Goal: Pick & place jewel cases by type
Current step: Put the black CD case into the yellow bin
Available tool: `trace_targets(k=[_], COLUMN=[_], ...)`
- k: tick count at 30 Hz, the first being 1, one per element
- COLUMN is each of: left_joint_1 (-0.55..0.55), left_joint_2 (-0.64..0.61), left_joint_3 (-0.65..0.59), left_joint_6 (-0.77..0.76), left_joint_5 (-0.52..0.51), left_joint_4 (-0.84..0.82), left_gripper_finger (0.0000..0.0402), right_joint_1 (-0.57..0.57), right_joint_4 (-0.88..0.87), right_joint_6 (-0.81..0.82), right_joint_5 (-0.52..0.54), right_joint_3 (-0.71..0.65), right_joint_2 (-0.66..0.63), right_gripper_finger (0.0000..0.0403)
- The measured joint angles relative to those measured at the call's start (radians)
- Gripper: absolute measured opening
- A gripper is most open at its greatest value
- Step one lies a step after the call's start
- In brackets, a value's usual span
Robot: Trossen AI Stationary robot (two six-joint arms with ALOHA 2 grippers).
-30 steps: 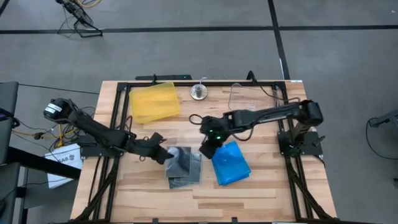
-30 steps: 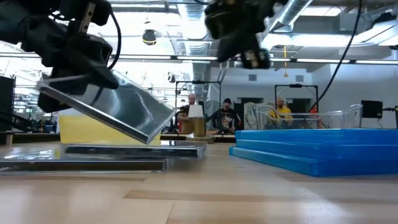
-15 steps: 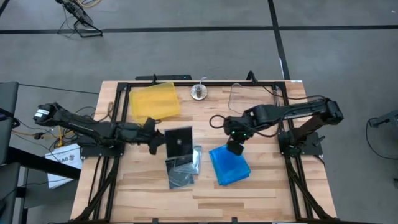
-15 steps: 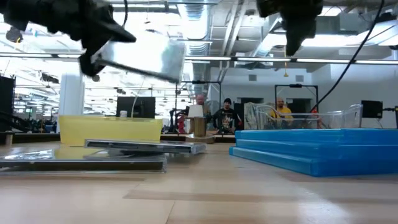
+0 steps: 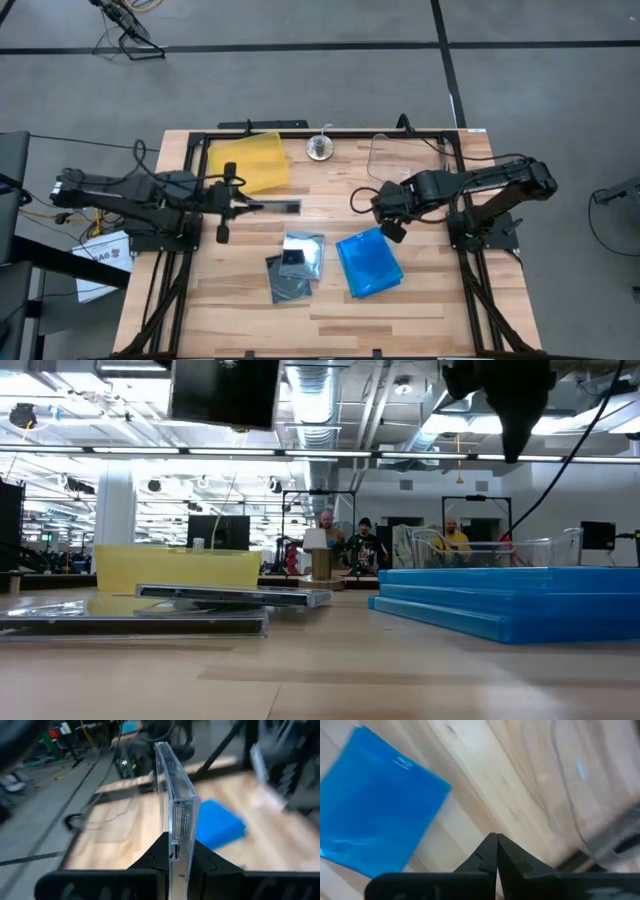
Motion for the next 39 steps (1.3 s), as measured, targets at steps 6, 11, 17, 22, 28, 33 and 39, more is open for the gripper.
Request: trace_targets(k=[6, 11, 17, 22, 28, 33, 39], left_joint_1=[0.0, 0.0, 0.0, 0.0, 0.0, 0.0, 0.009], left_joint_2=[0.028, 0.035, 0.075, 0.117, 0.186, 0.247, 0.302], left_joint_3=[0.121, 0.125, 0.125, 0.125, 0.125, 0.098, -0.063], left_joint_6=[0.085, 0.053, -0.139, -0.372, -0.693, -0.891, -1.122], left_joint_5=[-0.084, -0.091, -0.138, -0.169, -0.23, -0.262, -0.261], left_joint_4=[-0.18, -0.158, -0.147, -0.076, 0.012, 0.146, 0.613], left_gripper_finger=[0.0013, 0.0013, 0.0013, 0.0013, 0.0013, 0.0013, 0.0013], right_joint_1=[0.052, 0.082, 0.08, 0.056, 0.025, 0.023, 0.023], right_joint_4=[-0.084, -0.103, -0.097, -0.085, 0.082, 0.371, 0.685], right_joint_6=[0.079, 0.128, 0.129, 0.125, 0.068, 0.067, 0.07], right_joint_5=[0.132, 0.186, 0.25, 0.311, 0.307, 0.173, 0.033], right_joint_3=[0.0, 0.0, 0.0, -0.002, -0.164, -0.381, -0.542], right_joint_2=[0.003, -0.006, -0.019, -0.027, -0.109, -0.246, -0.37], right_gripper_finger=[0.0, 0.0, 0.0, 0.0, 0.0, 0.0, 0.0])
